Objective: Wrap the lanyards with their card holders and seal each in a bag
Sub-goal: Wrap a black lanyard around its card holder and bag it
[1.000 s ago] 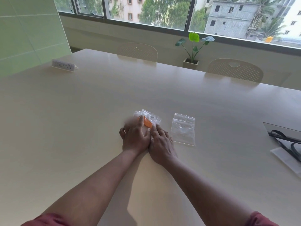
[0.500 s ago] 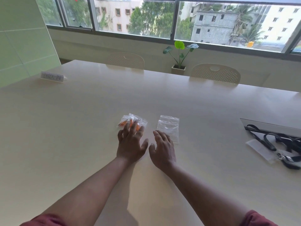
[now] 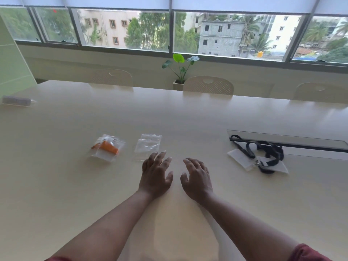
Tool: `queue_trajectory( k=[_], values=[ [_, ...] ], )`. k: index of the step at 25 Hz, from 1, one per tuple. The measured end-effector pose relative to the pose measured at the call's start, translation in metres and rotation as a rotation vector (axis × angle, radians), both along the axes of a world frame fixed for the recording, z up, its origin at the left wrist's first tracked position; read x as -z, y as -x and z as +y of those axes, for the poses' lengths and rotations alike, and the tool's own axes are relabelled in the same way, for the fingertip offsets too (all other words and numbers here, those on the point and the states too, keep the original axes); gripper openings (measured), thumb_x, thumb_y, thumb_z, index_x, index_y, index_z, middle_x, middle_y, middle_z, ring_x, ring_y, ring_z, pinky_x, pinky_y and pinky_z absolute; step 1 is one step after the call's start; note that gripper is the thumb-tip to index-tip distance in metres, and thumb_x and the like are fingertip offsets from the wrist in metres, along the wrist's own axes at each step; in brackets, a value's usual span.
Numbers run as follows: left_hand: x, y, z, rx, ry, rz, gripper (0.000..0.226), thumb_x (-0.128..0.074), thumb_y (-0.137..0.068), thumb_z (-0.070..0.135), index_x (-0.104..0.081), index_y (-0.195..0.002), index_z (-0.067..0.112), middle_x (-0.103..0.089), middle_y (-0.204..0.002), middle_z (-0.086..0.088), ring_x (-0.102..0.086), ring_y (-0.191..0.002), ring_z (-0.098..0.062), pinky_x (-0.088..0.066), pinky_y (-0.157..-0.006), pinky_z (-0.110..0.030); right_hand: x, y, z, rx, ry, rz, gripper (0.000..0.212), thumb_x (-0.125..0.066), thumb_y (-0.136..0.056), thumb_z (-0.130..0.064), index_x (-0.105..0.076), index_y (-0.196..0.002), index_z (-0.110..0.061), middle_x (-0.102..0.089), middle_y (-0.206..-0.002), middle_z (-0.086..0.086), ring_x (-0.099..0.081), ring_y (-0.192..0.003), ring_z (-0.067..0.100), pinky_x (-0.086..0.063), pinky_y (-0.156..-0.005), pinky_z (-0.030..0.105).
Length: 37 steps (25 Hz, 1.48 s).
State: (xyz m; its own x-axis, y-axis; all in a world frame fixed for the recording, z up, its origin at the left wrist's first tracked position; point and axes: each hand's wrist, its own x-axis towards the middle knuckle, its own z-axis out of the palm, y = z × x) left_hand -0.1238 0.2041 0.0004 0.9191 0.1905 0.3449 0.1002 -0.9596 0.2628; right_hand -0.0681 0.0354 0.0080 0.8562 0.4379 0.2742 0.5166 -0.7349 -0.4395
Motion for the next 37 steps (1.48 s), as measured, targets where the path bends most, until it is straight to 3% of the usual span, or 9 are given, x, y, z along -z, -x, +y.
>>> queue_trajectory(
  k=[9,16,19,21,26,32,34,37],
  values=[
    [-0.003,-0.060,-0.153,0.191,0.069,0.069,0.053,-0.054,-0.092,0.033,-0.051,-0.145,0.026,-0.041,-0.159,0.001,-0.024,-0.151,-0.020,-0.015,-0.121,-0.033,0.001,-0.051,-0.167,0.149,-0.018,-0.017,0.053,-0.053,-0.084,-0.028,-0.061,-0.135,-0.014,-0.059,-0.142,0.004,-0.046,-0.136,0.023,-0.031,-0.115,0.039],
    [-0.005,-0.112,-0.233,0.294,0.063,0.148,0.068,-0.054,-0.092,0.058,-0.041,-0.151,0.028,-0.027,-0.166,0.000,-0.014,-0.155,-0.017,-0.012,-0.123,-0.035,0.004,-0.099,-0.266,0.251,0.082,-0.107,0.053,-0.050,-0.080,-0.031,-0.065,-0.129,-0.019,-0.060,-0.140,-0.002,-0.044,-0.134,0.020,-0.031,-0.108,0.041],
    [-0.004,-0.130,-0.247,0.260,0.031,0.317,0.082,-0.041,-0.090,0.071,-0.016,-0.160,0.036,0.003,-0.171,0.003,0.008,-0.157,-0.016,-0.001,-0.125,-0.039,0.007,-0.112,-0.276,0.258,0.057,-0.074,0.058,-0.052,-0.080,-0.034,-0.059,-0.136,-0.021,-0.054,-0.144,-0.002,-0.037,-0.137,0.019,-0.029,-0.109,0.042],
    [-0.005,-0.139,-0.251,0.206,0.009,0.415,0.087,-0.034,-0.088,0.077,-0.004,-0.161,0.039,0.013,-0.170,0.004,0.012,-0.157,-0.017,0.001,-0.125,-0.043,0.009,-0.121,-0.275,0.217,0.084,-0.054,0.061,-0.050,-0.080,-0.036,-0.051,-0.140,-0.026,-0.047,-0.148,-0.003,-0.030,-0.142,0.019,-0.026,-0.112,0.044],
    [-0.004,-0.140,-0.254,0.154,-0.002,0.415,0.086,-0.029,-0.086,0.081,-0.013,-0.160,0.040,-0.003,-0.171,0.002,-0.001,-0.157,-0.018,-0.003,-0.125,-0.042,0.011,-0.138,-0.268,0.173,0.137,-0.017,0.051,-0.046,-0.087,-0.040,-0.055,-0.136,-0.029,-0.039,-0.156,-0.001,-0.018,-0.149,0.019,-0.013,-0.114,0.045],
    [-0.004,-0.137,-0.251,0.140,0.028,0.282,0.084,-0.040,-0.083,0.078,-0.029,-0.154,0.036,-0.025,-0.159,0.002,-0.016,-0.146,-0.020,-0.016,-0.121,-0.040,0.015,-0.138,-0.271,0.137,0.035,-0.126,0.013,-0.061,-0.092,-0.032,-0.062,-0.103,-0.026,-0.055,-0.142,-0.005,-0.036,-0.140,0.019,-0.026,-0.104,0.045],
    [-0.004,-0.135,-0.251,0.166,0.017,0.258,0.084,-0.040,-0.083,0.074,-0.023,-0.156,0.036,-0.019,-0.158,0.004,-0.010,-0.146,-0.019,-0.014,-0.120,-0.040,0.015,-0.135,-0.272,0.128,0.001,-0.183,0.005,-0.064,-0.092,-0.028,-0.060,-0.095,-0.025,-0.060,-0.135,-0.006,-0.042,-0.135,0.021,-0.030,-0.098,0.045],
    [-0.005,-0.130,-0.249,0.212,0.023,0.246,0.086,-0.037,-0.083,0.064,-0.005,-0.159,0.038,0.005,-0.166,0.013,0.017,-0.152,-0.014,0.001,-0.123,-0.043,0.013,-0.129,-0.275,0.096,-0.067,-0.295,0.011,-0.067,-0.092,-0.023,-0.056,-0.089,-0.024,-0.067,-0.117,-0.007,-0.050,-0.122,0.023,-0.034,-0.092,0.046]
  ],
)
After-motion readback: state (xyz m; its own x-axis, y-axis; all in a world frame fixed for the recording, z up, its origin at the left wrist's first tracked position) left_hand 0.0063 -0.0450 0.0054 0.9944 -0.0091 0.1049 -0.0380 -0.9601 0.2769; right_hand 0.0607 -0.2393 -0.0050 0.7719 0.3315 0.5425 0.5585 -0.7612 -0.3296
